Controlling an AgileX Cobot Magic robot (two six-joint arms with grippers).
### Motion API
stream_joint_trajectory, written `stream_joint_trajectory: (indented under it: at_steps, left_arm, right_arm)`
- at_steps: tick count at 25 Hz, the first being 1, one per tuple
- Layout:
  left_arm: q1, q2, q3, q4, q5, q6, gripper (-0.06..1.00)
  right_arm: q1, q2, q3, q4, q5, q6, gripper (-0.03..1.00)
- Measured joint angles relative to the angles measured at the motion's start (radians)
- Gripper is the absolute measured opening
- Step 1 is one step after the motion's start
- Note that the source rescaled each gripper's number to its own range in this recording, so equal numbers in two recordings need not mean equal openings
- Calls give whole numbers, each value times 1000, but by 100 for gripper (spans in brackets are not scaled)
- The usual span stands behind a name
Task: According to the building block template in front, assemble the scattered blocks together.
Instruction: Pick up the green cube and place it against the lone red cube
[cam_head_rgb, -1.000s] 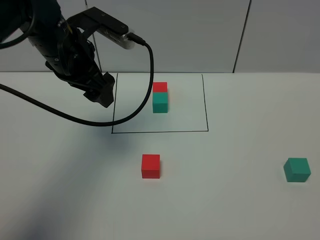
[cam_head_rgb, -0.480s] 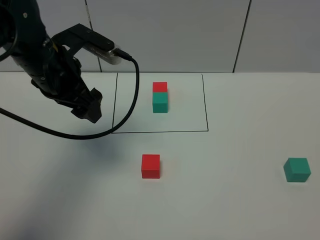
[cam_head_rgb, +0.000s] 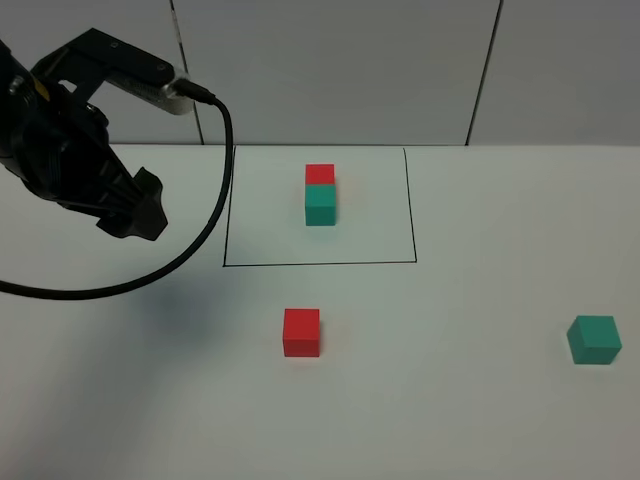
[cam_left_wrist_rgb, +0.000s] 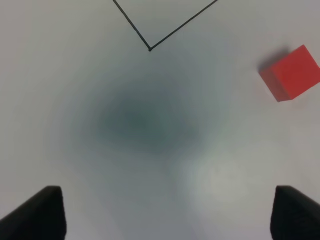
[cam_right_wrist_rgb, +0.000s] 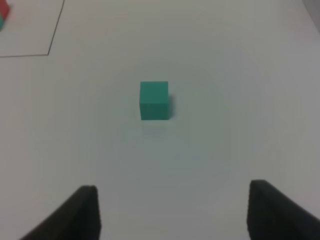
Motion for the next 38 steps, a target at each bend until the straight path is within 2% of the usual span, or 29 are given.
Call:
stream_joint_trajectory:
  at_steps: [16, 27, 32, 38]
  left_arm:
    - [0, -61, 1, 6, 34, -39, 85]
    - [0, -186, 9, 59, 112, -75, 85]
    - [0, -278, 103, 78, 106, -88, 85]
    - [0, -393, 231, 78, 47, -119, 85]
  right_arm:
    - [0, 0, 0, 0, 0, 0, 59]
    - [0, 0, 0, 0, 0, 0, 59]
    - [0, 0, 0, 0, 0, 0, 59]
    - [0, 0, 0, 0, 0, 0, 59]
